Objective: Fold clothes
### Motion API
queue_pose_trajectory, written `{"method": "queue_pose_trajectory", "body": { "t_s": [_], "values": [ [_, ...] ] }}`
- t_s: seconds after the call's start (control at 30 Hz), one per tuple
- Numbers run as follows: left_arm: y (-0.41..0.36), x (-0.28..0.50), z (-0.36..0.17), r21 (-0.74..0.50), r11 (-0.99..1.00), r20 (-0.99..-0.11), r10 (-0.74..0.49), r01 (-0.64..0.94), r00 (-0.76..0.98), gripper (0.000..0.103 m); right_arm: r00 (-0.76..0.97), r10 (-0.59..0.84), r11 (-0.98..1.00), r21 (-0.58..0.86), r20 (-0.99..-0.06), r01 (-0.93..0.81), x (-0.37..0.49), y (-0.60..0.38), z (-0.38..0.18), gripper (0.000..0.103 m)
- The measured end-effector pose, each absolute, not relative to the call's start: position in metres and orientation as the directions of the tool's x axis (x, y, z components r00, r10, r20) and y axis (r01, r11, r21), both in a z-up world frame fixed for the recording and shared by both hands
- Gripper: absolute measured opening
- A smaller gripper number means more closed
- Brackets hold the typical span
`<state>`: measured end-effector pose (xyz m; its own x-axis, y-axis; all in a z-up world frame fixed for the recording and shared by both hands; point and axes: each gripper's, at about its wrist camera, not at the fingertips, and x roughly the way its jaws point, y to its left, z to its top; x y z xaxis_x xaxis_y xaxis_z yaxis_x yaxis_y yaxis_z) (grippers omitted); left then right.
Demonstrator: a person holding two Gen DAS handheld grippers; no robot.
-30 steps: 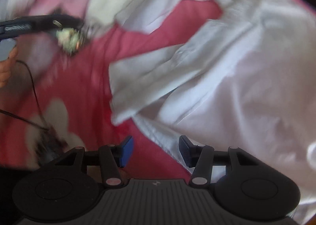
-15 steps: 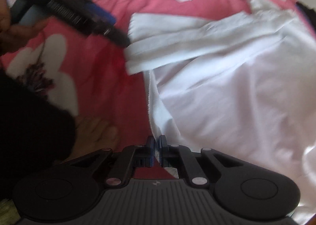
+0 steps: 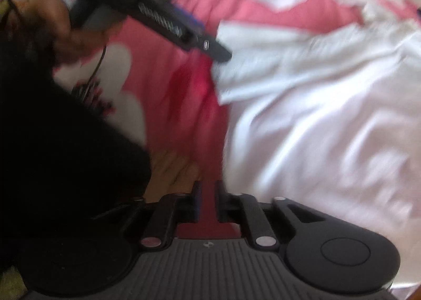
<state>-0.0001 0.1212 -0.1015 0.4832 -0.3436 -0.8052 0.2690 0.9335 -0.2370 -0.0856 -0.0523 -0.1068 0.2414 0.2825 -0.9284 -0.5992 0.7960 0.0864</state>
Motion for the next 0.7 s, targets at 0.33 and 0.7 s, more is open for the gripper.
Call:
{"method": "queue_pose_trajectory", "body": {
  "t_s": [0.33,0.7],
  "values": [
    [0.122,0.026,-0.115,-0.203,0.958,-0.806,-0.281,0.202,0.521,0.016,0.38,0.23,0.779,-0.064,-0.896,-0.624,-0.072,-0.037,-0.128,0.035],
    [0.153,0.021,-0.096,-0.247,0.966,-0.778,-0.242,0.072,0.58,0.0,0.274,0.452,0.82,0.275,-0.849,-0.501,-0.046,-0.063,-0.107,0.045]
  ]
}}
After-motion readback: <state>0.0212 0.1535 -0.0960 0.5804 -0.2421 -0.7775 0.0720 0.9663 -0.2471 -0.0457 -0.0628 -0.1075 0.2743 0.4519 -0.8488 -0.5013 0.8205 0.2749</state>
